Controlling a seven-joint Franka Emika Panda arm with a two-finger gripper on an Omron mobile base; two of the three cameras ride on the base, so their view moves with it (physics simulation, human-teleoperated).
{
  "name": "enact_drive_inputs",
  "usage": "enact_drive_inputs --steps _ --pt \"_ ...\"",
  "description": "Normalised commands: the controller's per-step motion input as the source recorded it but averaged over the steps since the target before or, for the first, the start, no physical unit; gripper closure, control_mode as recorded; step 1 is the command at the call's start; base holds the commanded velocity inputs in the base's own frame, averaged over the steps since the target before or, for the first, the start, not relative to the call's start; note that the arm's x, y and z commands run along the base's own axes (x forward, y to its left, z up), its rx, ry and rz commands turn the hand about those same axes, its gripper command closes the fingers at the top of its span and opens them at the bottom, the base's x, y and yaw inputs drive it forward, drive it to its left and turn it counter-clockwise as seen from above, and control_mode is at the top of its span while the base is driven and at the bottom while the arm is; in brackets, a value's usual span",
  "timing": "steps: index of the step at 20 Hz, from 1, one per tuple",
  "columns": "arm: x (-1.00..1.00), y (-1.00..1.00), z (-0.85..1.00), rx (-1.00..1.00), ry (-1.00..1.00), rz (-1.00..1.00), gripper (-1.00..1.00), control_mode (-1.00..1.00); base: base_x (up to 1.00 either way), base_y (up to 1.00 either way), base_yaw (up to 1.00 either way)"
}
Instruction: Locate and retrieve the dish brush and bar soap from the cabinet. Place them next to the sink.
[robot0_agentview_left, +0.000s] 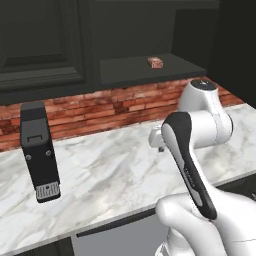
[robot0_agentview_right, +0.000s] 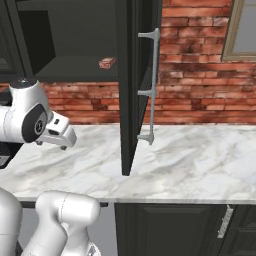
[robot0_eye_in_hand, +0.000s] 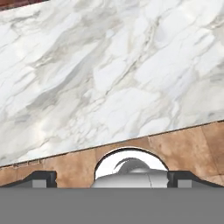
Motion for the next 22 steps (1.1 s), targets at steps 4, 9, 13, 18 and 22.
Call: enact_drive_inputs --steps 4,9,13,18,22 --pt "-0.23 0.01 0.5 -0.11 -0.23 -0.03 -1.0 -1.0 0.0 0.0 0.0" --pt "-0.03 -0.05 0.36 -0.12 -0.39 0.0 -1.0 -1.0 0.0 0.0 0.0" --pt "0.04 -0.19 0.34 -0.07 -0.38 0.01 -1.0 -1.0 0.0 0.0 0.0" --pt "0.07 -0.21 0.48 -0.02 -0.21 0.0 -1.0 -1.0 0.0 0.0 0.0" --pt "0.06 -0.05 0.37 0.02 -0.02 0.0 -1.0 -1.0 0.0 0.0 0.0"
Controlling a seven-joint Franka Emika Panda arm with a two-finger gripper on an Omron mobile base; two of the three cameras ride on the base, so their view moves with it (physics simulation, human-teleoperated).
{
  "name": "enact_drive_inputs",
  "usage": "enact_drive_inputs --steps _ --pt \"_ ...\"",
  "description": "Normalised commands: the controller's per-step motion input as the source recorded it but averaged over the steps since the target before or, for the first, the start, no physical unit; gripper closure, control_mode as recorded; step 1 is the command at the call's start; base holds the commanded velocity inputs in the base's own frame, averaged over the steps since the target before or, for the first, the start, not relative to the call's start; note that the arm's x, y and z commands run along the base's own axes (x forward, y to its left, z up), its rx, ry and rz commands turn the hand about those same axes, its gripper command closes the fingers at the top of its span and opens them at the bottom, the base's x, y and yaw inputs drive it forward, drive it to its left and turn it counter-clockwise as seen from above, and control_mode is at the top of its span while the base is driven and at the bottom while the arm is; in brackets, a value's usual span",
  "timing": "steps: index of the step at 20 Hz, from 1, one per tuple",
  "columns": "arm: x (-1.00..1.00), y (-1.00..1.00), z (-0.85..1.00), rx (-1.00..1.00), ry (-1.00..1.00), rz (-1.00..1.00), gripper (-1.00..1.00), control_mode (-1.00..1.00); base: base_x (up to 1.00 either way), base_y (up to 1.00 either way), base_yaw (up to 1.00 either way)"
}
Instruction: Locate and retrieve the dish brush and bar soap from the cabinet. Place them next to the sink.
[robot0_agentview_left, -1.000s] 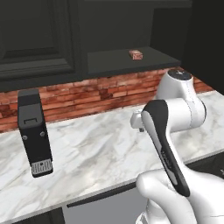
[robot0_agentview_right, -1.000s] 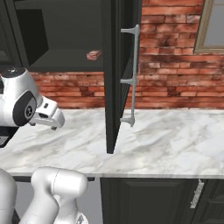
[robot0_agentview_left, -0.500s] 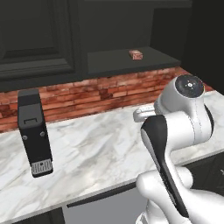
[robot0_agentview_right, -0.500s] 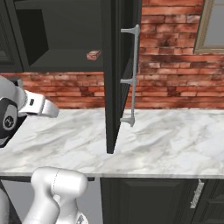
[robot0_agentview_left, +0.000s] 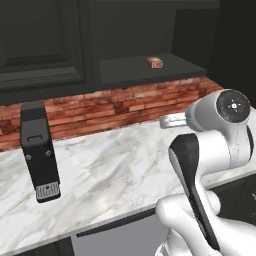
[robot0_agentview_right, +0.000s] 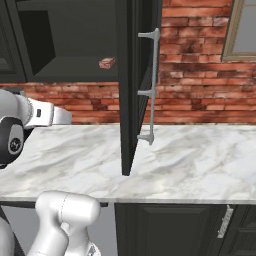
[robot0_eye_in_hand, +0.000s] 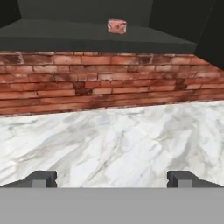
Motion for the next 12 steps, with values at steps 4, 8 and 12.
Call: enact_drive_inputs --steps 4,8,12 --pt "0.33 -0.07 0.06 0.08 0.09 0.0 -1.0 -1.0 0.0 0.0 0.0" --pt "0.24 -0.02 0.02 0.05 0.11 0.0 -1.0 -1.0 0.0 0.0 0.0" --pt "0.18 -0.07 0.01 0.06 0.17 0.0 -1.0 -1.0 0.0 0.0 0.0"
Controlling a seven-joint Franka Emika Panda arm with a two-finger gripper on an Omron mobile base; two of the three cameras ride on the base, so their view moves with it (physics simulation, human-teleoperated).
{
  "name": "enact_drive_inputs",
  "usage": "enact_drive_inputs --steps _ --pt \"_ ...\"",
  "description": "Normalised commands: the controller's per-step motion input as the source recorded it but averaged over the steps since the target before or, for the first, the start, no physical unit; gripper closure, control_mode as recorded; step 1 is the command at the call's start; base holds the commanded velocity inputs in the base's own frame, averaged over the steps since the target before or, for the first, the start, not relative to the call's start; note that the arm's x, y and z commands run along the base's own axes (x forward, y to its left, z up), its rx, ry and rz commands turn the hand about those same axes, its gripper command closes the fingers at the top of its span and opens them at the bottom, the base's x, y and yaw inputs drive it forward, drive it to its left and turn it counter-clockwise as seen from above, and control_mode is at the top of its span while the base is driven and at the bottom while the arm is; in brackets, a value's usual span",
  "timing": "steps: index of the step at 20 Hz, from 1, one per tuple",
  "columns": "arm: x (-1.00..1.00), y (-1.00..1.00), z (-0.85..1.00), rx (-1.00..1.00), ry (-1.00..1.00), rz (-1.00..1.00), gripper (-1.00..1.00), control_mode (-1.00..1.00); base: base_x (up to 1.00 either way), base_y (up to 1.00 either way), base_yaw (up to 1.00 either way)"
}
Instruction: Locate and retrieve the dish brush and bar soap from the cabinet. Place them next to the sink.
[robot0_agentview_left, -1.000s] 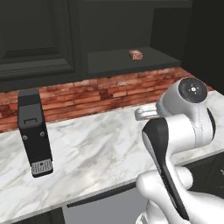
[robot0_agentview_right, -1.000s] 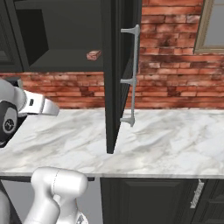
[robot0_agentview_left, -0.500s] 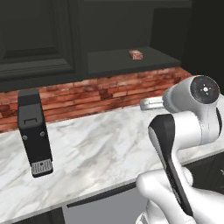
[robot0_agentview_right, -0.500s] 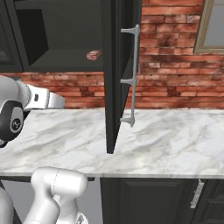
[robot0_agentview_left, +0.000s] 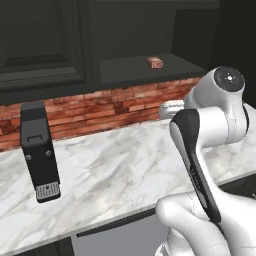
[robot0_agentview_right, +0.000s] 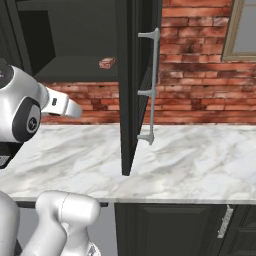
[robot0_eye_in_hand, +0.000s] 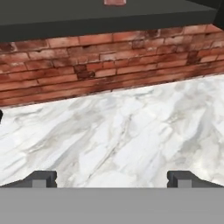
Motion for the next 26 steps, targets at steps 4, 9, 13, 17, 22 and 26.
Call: enact_drive_inputs --steps 4,9,13,17,22,26 --pt "0.01 0.0 0.02 0.0 0.03 0.0 -1.0 -1.0 0.0 0.0 0.0" --pt "0.12 -0.1 0.08 -0.02 -0.05 0.0 -1.0 -1.0 0.0 0.0 0.0" --pt "0.24 -0.16 0.09 -0.02 -0.16 0.0 -1.0 -1.0 0.0 0.0 0.0" --pt "0.21 -0.11 0.09 -0.03 -0.16 0.0 -1.0 -1.0 0.0 0.0 0.0" --pt "0.07 -0.01 0.1 -0.01 -0.12 0.0 -1.0 -1.0 0.0 0.0 0.0" --pt "0.01 0.0 0.25 0.0 -0.06 0.01 -1.0 -1.0 0.0 0.0 0.0"
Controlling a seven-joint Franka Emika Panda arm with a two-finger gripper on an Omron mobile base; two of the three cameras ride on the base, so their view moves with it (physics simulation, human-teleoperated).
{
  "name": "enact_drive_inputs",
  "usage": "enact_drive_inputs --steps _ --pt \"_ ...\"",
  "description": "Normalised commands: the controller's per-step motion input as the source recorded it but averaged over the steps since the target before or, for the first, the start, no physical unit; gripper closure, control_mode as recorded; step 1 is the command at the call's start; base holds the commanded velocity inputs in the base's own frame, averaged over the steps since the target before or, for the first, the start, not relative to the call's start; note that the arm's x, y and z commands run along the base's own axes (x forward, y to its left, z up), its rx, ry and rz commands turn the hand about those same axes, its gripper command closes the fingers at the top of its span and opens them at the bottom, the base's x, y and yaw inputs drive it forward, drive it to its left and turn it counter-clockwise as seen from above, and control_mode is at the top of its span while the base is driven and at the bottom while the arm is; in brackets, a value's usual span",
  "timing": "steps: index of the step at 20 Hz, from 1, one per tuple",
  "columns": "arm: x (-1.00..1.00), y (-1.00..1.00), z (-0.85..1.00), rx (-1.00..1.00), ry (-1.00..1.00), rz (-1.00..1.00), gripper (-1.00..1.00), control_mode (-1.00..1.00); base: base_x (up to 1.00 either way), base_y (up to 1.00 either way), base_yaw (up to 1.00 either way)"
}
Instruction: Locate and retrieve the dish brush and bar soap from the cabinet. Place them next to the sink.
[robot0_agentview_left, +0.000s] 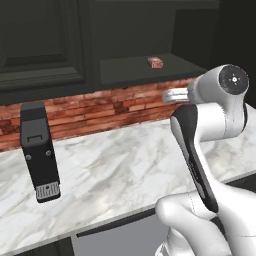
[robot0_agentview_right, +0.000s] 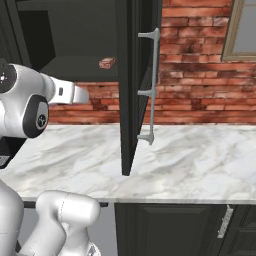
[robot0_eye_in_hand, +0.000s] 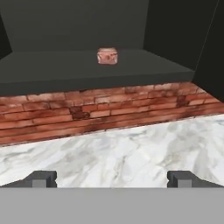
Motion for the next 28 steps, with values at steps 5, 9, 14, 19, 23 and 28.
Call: enact_drive_inputs --steps 5,9,14,19,23,28 --pt "0.06 0.0 0.29 0.0 -0.08 0.02 -1.0 -1.0 0.0 0.0 0.0" --pt "0.13 -0.01 0.2 -0.02 -0.09 0.02 -1.0 -1.0 0.0 0.0 0.0" --pt "0.17 -0.02 0.15 -0.01 -0.08 0.05 -1.0 -1.0 0.0 0.0 0.0" --pt "0.08 -0.01 0.2 -0.02 -0.06 0.03 -1.0 -1.0 0.0 0.0 0.0" --pt "0.02 -0.02 0.18 -0.01 0.0 0.0 -1.0 -1.0 0.0 0.0 0.0" --pt "0.17 -0.05 0.07 0.0 0.09 -0.01 -1.0 -1.0 0.0 0.0 0.0"
